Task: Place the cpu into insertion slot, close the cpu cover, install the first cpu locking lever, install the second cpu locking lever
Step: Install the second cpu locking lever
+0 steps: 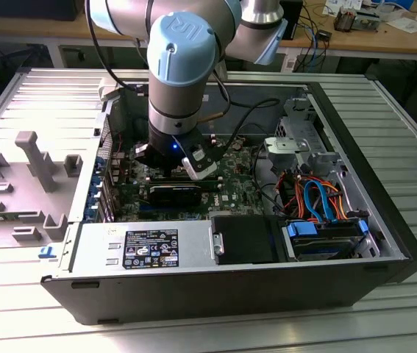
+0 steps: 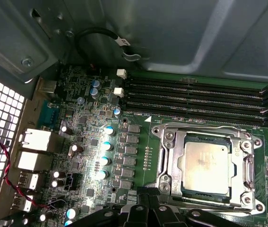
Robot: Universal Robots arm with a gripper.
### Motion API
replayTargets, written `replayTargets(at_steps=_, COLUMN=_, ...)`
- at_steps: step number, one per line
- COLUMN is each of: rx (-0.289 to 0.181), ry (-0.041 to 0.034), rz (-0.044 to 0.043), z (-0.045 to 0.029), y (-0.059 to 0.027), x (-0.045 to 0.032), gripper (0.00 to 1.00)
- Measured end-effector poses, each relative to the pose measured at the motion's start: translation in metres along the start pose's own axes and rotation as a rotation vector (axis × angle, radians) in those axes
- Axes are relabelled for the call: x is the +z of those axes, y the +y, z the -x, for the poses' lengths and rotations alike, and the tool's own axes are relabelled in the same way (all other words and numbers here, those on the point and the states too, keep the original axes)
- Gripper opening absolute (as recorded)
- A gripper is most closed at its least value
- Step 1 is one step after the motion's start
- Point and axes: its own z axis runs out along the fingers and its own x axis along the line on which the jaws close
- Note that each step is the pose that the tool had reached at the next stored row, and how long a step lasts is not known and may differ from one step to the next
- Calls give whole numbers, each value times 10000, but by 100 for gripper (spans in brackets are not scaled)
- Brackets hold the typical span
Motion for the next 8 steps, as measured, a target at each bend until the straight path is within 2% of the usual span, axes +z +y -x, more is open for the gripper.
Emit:
replayTargets(at_steps=5, rx=-2, ry=-3, rz=16, z=0, y=0, x=1, gripper=11)
replayTargets(at_steps=6, rx=-3, ry=-4, rz=35, z=0, y=-1, x=1, gripper=11)
replayTargets(at_steps=7, rx=-11, ry=-12, rz=107, z=0, y=-1, x=2, gripper=11)
replayTargets(at_steps=8, rx=-13, ry=-18, rz=144, z=0, y=-1, x=4, gripper=11)
